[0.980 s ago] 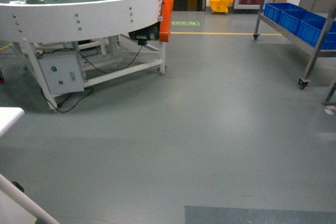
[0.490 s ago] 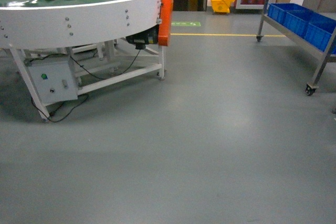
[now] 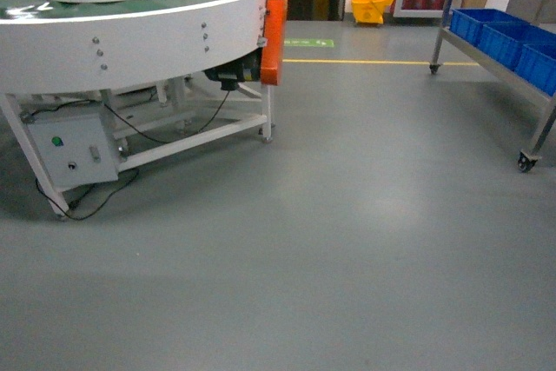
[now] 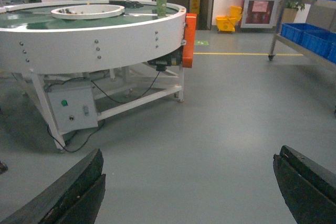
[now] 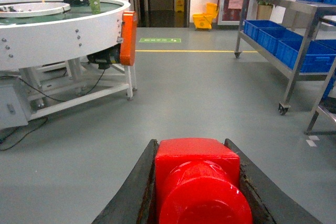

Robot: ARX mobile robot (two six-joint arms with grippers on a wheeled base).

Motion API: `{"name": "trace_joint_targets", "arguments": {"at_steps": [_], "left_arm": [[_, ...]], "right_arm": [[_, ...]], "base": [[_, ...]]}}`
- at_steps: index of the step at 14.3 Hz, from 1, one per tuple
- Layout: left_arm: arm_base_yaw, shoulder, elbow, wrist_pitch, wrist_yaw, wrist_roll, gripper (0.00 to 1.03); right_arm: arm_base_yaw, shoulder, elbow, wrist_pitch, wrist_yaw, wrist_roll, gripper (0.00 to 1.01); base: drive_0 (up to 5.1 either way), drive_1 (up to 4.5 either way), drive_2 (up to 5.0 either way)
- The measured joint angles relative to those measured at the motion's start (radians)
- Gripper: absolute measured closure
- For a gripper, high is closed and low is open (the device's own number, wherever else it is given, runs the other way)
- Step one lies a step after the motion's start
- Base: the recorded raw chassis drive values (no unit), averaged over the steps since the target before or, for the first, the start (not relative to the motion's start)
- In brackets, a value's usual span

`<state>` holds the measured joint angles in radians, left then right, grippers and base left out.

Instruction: Pick red block from blue box to shelf

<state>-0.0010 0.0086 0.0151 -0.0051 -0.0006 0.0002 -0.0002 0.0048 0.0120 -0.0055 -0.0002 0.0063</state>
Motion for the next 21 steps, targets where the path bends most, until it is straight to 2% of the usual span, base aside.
{"name": "trace_joint_targets", "arguments": {"at_steps": [2,21], "left_arm": [[0.000,0.000,0.000,0.000,0.000,0.000,0.05],[0.001,0.000,0.000,-0.001,0.000,0.000,0.05]], "right_arm": [[0.000,0.000,0.000,0.001,0.000,0.000,0.74],[0.000,0.000,0.000,0.000,0.000,0.000,0.74]], "base": [[2.9,2.19,-4.9],[0.1,4.34,-4.2]]}}
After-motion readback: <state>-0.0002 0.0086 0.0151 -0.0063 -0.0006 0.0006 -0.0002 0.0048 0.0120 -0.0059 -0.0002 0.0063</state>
